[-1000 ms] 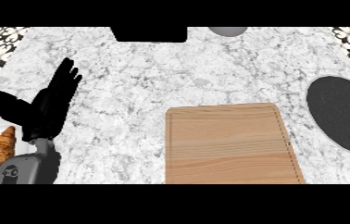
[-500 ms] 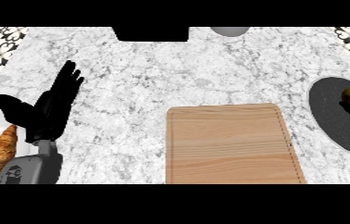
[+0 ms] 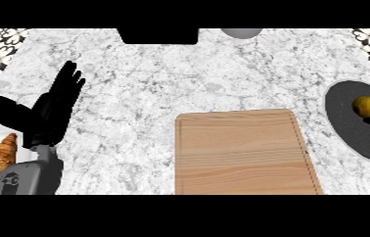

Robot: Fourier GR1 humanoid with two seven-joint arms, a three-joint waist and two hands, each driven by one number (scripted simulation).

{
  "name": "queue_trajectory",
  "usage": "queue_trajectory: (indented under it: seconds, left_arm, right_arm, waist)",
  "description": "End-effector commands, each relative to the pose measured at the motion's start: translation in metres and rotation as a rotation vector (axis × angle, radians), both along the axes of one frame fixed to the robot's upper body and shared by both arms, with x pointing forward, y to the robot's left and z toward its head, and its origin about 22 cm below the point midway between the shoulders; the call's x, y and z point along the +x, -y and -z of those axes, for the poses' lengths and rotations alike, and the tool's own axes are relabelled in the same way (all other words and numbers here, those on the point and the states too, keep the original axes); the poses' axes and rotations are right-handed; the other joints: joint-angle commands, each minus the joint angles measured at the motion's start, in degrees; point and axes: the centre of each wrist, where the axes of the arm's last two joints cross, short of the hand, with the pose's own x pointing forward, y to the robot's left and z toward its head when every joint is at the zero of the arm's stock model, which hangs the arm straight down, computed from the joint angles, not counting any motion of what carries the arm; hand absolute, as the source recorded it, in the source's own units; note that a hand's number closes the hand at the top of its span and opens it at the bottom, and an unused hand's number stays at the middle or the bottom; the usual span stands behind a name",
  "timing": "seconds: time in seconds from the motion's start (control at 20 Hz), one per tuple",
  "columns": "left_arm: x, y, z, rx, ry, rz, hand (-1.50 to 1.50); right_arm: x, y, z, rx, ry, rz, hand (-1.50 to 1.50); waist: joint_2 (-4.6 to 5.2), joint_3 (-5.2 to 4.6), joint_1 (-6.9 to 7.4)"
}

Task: Pick the lemon from the cutting board and place it in the pan

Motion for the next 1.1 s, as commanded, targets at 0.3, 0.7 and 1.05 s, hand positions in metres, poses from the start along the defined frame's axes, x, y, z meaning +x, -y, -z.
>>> queue_trajectory:
  seconds: [0.3,0.7,1.05]
  left_arm:
    - [-0.009,-0.014,0.000,0.000,-0.006,-0.008,0.00]
    - [-0.016,-0.008,0.002,0.004,-0.025,-0.030,0.00]
    - [-0.008,0.015,0.005,-0.011,0.001,-0.009,0.00]
  right_arm:
    - [-0.060,0.065,-0.024,0.404,0.318,0.070,-1.50]
    - [-0.165,0.126,-0.051,0.583,0.396,-0.073,-1.50]
    - [-0.209,0.129,-0.031,0.570,0.401,-0.092,-1.50]
  waist:
    - [-0.46,-0.02,-1.39]
    - [-0.39,0.04,-1.44]
    - [-0.33,0.08,-1.12]
